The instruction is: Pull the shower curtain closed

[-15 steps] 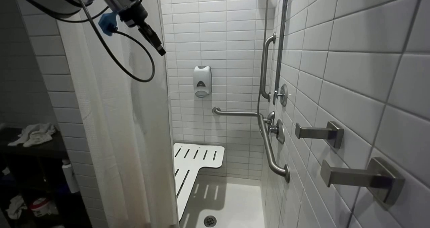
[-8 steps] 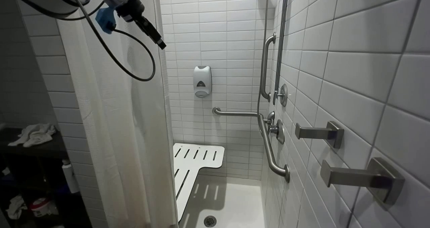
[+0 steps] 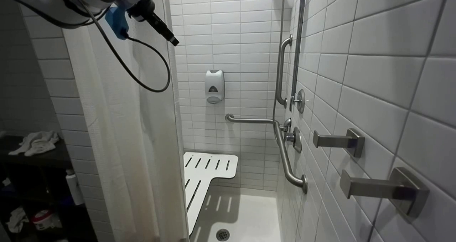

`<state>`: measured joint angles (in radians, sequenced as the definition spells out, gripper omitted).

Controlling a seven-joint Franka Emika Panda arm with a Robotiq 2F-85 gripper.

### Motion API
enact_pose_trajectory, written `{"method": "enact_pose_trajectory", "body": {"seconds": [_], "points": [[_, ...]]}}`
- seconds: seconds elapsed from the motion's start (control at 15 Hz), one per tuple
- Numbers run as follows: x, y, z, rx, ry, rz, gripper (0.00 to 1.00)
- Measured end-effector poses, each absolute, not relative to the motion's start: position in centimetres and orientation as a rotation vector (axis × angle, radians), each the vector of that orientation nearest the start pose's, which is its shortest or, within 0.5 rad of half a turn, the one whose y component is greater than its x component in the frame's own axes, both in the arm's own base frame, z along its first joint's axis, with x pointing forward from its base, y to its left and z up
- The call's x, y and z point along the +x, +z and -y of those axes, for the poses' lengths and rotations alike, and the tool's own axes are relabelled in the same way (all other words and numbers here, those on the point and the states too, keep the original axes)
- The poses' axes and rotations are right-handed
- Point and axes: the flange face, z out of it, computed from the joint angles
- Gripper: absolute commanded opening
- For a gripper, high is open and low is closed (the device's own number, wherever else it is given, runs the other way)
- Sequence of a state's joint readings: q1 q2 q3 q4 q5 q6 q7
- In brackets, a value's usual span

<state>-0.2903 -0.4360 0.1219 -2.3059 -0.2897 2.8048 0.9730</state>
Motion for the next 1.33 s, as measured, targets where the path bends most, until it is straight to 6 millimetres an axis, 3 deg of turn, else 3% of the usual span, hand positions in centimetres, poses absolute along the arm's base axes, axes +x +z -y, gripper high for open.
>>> {"method": "enact_pose_trajectory", "body": {"seconds": [0.27,0.53,0.93,1.33], "points": [[47.2,61.8,5.7,-2.423,-1.381,-1.181,0.27],[47.3,61.7,5.8,-2.416,-1.374,-1.193,0.01],[47.8,62.0,6.9,-2.369,-1.331,-1.262,0.00],[49.5,63.5,13.0,-2.266,-1.196,-1.473,0.00]]}}
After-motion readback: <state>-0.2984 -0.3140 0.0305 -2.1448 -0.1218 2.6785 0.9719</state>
